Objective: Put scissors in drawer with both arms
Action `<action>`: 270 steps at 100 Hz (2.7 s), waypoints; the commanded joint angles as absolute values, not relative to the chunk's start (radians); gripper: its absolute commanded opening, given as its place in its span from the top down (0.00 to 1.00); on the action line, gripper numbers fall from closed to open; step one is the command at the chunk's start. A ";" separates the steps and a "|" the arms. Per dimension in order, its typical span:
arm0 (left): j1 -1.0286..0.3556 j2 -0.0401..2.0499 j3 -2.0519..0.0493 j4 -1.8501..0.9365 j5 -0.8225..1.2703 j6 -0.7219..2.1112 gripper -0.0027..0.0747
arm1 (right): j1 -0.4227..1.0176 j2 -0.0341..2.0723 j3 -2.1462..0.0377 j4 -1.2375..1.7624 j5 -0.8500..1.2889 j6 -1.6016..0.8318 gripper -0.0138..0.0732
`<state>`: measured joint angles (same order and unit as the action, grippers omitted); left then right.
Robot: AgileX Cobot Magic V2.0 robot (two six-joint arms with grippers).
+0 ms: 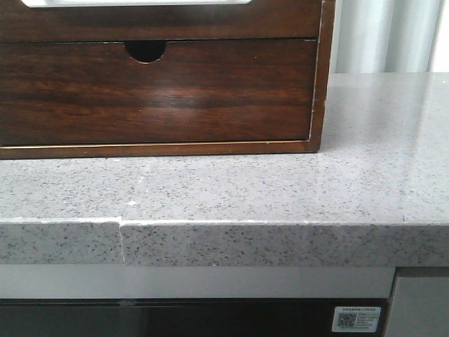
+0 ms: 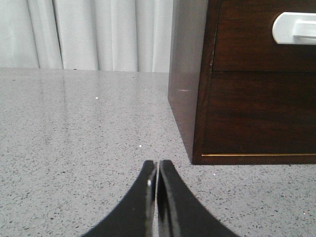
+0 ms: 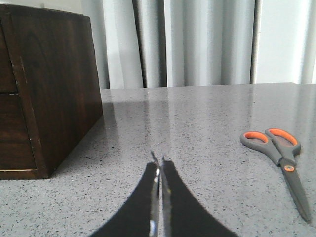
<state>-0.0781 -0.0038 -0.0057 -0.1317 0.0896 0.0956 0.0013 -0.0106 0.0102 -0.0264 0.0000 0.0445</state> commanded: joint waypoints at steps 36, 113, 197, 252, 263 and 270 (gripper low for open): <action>-0.077 -0.034 0.029 -0.133 0.011 0.086 0.99 | -0.001 -0.031 0.027 -0.036 -0.081 0.043 0.92; -0.077 -0.019 -0.129 -0.210 0.009 0.086 0.99 | -0.001 -0.014 -0.154 -0.043 0.091 0.041 0.92; -0.077 0.431 -0.637 -0.175 0.403 0.145 0.99 | -0.001 0.436 -0.656 -0.043 0.537 0.041 0.92; -0.077 0.431 -0.635 -0.175 0.401 0.141 0.99 | -0.001 0.436 -0.656 -0.043 0.521 0.041 0.89; -0.073 0.431 -0.635 -0.175 0.396 0.132 0.86 | -0.001 0.436 -0.656 -0.043 0.516 0.041 0.68; -0.073 0.431 -0.635 -0.175 0.396 0.132 0.63 | -0.001 0.436 -0.656 -0.059 0.512 0.041 0.48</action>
